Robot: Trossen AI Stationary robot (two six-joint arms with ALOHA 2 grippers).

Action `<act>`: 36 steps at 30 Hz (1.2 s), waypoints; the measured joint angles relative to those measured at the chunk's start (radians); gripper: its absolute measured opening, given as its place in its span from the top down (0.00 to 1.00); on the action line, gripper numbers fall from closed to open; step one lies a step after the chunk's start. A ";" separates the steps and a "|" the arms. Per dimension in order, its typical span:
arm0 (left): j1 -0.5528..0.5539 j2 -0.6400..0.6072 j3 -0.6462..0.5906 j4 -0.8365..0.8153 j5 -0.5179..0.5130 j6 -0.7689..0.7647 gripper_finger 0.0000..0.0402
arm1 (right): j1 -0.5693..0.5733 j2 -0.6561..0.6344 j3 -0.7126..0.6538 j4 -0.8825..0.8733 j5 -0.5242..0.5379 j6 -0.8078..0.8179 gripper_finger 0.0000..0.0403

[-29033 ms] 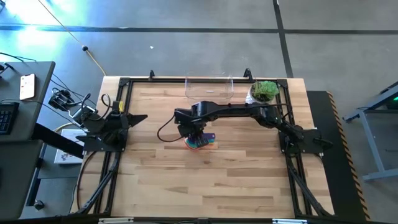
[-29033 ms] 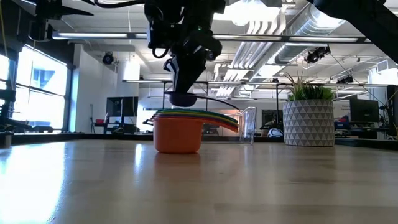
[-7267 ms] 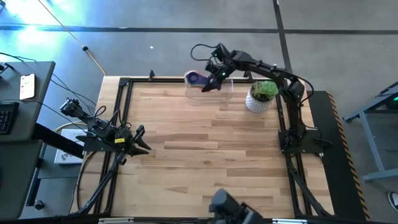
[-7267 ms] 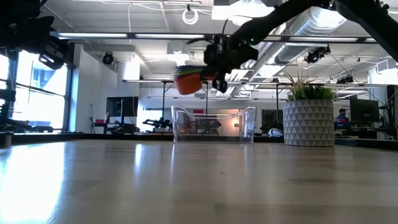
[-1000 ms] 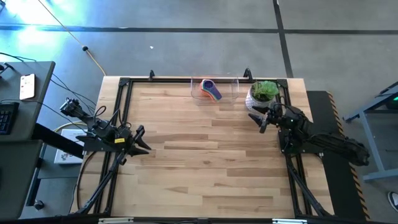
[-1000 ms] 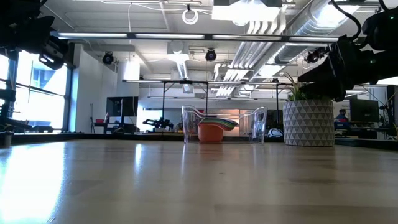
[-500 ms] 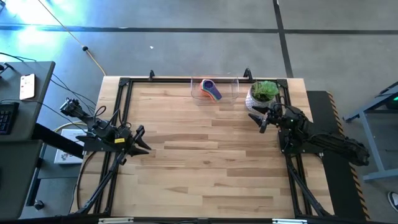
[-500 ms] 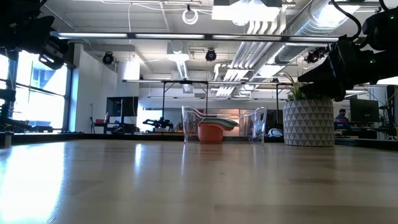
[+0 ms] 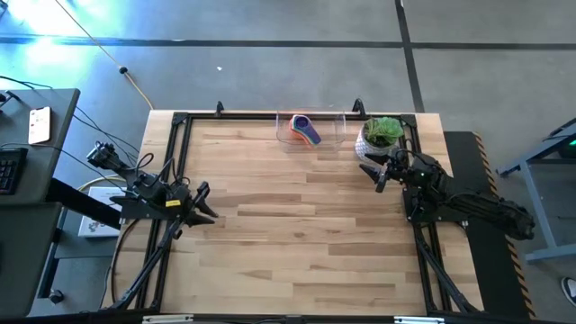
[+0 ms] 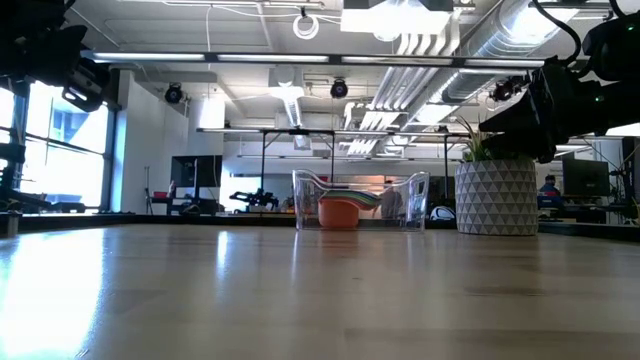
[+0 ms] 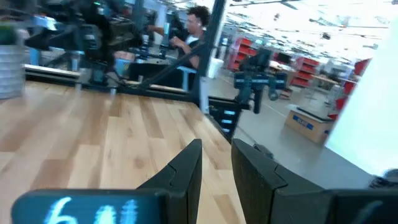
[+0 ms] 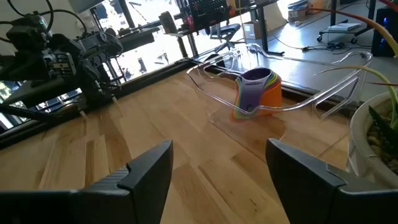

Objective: Nest measuring cups in basket
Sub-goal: Return to Home Position

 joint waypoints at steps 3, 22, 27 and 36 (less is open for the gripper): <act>0.000 0.000 0.000 0.002 0.182 -0.001 0.81 | 0.000 0.000 0.000 0.000 0.000 0.000 0.39; -0.005 -0.002 0.001 0.065 1.705 -0.186 0.81 | 0.000 0.000 0.000 0.000 0.000 0.000 0.39; -0.005 -0.002 0.001 0.064 1.695 -0.185 0.81 | 0.000 0.000 0.000 0.000 0.000 0.000 0.39; -0.005 -0.002 0.001 0.064 1.694 -0.185 0.81 | 0.000 0.000 0.000 0.000 0.000 0.000 0.39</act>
